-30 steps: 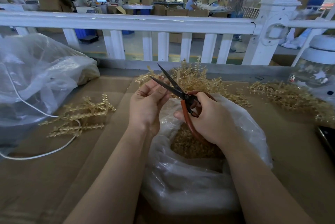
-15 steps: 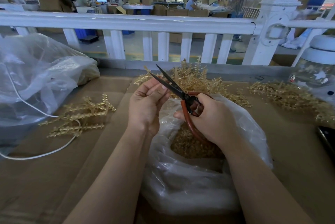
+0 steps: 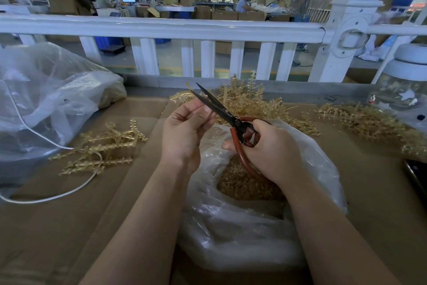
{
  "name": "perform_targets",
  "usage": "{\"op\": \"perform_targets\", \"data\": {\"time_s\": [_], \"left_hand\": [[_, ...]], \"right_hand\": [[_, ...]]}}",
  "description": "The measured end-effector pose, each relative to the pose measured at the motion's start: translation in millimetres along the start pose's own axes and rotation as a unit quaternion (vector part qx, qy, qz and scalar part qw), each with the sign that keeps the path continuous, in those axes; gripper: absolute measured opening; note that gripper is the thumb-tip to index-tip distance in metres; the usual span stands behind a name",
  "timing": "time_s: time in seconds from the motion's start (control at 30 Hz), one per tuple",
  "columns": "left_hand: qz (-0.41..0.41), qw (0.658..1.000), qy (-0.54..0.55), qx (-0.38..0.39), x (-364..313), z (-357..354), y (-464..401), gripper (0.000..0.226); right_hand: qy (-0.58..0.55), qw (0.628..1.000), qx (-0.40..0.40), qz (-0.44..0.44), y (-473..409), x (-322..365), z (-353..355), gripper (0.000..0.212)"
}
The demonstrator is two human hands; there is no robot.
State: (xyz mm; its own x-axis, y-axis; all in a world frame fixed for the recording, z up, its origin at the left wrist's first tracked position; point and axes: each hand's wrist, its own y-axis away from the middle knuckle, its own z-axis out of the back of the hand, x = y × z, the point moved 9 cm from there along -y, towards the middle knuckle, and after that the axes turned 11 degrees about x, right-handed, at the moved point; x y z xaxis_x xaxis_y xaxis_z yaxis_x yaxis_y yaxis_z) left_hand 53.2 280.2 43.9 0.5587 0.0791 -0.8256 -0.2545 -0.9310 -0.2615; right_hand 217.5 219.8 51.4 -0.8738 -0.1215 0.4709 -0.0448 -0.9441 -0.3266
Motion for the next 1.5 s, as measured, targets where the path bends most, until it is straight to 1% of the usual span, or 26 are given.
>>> {"op": "perform_targets", "data": {"time_s": [0.1, 0.17, 0.23, 0.33, 0.43, 0.53, 0.6, 0.63, 0.73, 0.8, 0.83, 0.97, 1.23, 1.5], "left_hand": [[-0.005, 0.999, -0.047, 0.012, -1.8, -1.9, 0.1, 0.022], [-0.010, 0.997, -0.074, 0.025, -3.3, -5.6, 0.6, 0.032], [-0.011, 0.995, -0.092, 0.035, -3.2, -8.2, 0.9, 0.038], [-0.010, 0.993, -0.112, 0.032, -2.8, -8.4, 1.1, 0.030], [-0.011, 0.992, -0.118, 0.030, -3.1, -8.2, 0.9, 0.031], [-0.011, 0.993, -0.115, 0.030, -3.1, -8.2, 0.5, 0.033], [-0.010, 0.993, -0.108, 0.035, -2.2, -8.5, 0.1, 0.031], [-0.009, 0.994, -0.103, 0.038, -1.5, -8.6, -0.2, 0.030], [-0.007, 0.995, -0.089, 0.047, -0.1, -9.4, -0.8, 0.027], [-0.007, 0.995, -0.083, 0.050, -0.2, -9.8, -1.2, 0.028], [-0.008, 0.995, -0.082, 0.051, -0.3, -9.8, -1.3, 0.028], [-0.009, 0.995, -0.084, 0.048, -0.8, -8.9, -1.0, 0.029], [-0.015, 0.994, -0.101, 0.048, -3.2, -9.7, 0.6, 0.029], [-0.017, 0.994, -0.094, 0.052, -3.7, -11.2, 0.8, 0.033]], "right_hand": [[0.030, 1.000, -0.003, -0.006, -0.8, -1.0, 0.4, 0.070], [0.036, 0.999, -0.006, -0.011, -1.3, -0.7, 1.8, 0.077], [0.043, 0.999, -0.018, -0.009, -0.7, 0.2, 4.4, 0.076], [0.046, 0.998, -0.030, -0.004, 1.0, 2.3, 7.6, 0.077], [0.059, 0.998, -0.033, -0.002, 0.7, 3.1, 8.1, 0.077], [0.069, 0.997, -0.038, -0.006, -0.1, 1.6, 8.1, 0.072], [0.067, 0.997, -0.045, 0.001, 0.3, 1.9, 7.6, 0.065], [0.060, 0.997, -0.045, 0.005, 0.3, 1.9, 7.1, 0.066], [0.030, 0.999, -0.035, 0.014, 0.9, 2.7, 5.8, 0.084], [0.017, 0.999, -0.029, 0.014, 0.9, 3.1, 5.8, 0.089], [0.014, 1.000, -0.025, 0.011, 0.8, 2.7, 5.6, 0.088], [0.017, 1.000, -0.015, -0.001, -0.1, 1.0, 3.0, 0.071], [0.028, 0.999, -0.020, -0.008, 0.0, 1.3, 6.9, 0.081], [0.028, 0.999, -0.032, 0.001, -1.2, 1.3, 8.7, 0.077]]}}
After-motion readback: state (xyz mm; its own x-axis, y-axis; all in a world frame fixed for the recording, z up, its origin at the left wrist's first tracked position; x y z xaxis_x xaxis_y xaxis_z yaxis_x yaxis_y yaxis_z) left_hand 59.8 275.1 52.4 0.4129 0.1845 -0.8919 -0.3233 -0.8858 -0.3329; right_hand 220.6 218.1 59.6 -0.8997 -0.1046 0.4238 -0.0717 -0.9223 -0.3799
